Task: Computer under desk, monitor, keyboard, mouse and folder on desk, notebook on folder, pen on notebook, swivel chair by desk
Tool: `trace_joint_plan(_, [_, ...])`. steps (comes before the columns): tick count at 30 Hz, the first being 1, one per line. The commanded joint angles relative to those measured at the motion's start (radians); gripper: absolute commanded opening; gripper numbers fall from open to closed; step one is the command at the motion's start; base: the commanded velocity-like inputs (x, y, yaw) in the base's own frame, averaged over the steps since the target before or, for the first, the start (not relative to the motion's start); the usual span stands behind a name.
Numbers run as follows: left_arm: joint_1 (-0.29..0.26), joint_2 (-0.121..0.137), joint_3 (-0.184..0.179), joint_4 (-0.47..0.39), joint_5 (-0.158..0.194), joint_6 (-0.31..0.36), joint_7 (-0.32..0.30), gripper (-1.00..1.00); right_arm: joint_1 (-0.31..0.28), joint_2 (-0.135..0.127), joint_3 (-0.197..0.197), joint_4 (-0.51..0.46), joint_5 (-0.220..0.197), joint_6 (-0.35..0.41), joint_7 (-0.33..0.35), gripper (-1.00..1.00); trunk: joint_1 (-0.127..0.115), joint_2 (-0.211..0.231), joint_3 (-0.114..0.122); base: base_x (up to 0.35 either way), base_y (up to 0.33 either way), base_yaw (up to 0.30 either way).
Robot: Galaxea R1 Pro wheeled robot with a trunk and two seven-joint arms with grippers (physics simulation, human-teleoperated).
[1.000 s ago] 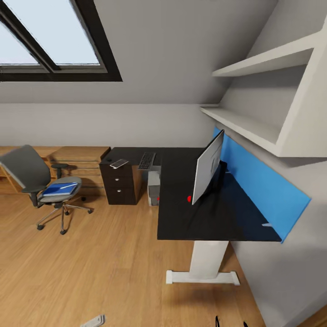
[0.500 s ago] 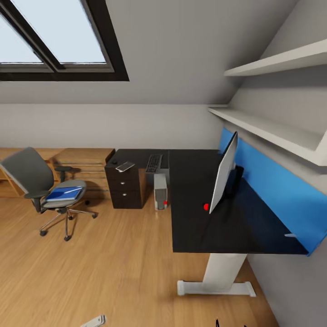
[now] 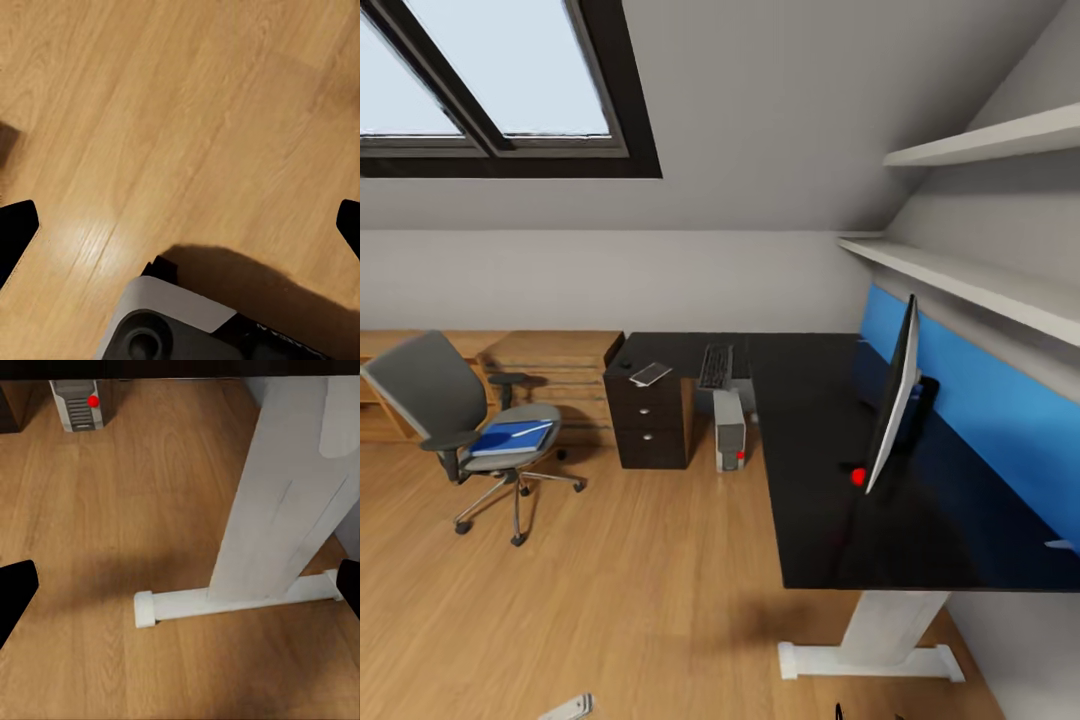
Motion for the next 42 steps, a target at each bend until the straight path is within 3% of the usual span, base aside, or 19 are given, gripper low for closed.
trace_joint_plan(1, [-0.001, 0.001, -0.009, -0.001, 0.007, 0.002, 0.008, 1.00, -0.001, 0.000, 0.006, 0.001, -0.004, -0.003, -0.005, 1.00, 0.001, -0.002, -0.002, 0.169, 0.307, 0.000])
trace_joint_plan(11, [-0.001, -0.002, -0.015, 0.044, 0.005, 0.001, 0.008, 1.00, 0.000, 0.001, 0.006, 0.001, -0.003, -0.005, -0.006, 1.00, 0.001, -0.002, 0.005, 0.152, 0.312, -0.124])
trace_joint_plan(42, [-0.001, -0.002, -0.013, 0.046, 0.006, 0.000, 0.008, 1.00, -0.001, 0.000, 0.012, 0.013, 0.002, -0.005, 0.003, 1.00, 0.001, -0.002, 0.028, 0.044, 0.263, -0.233])
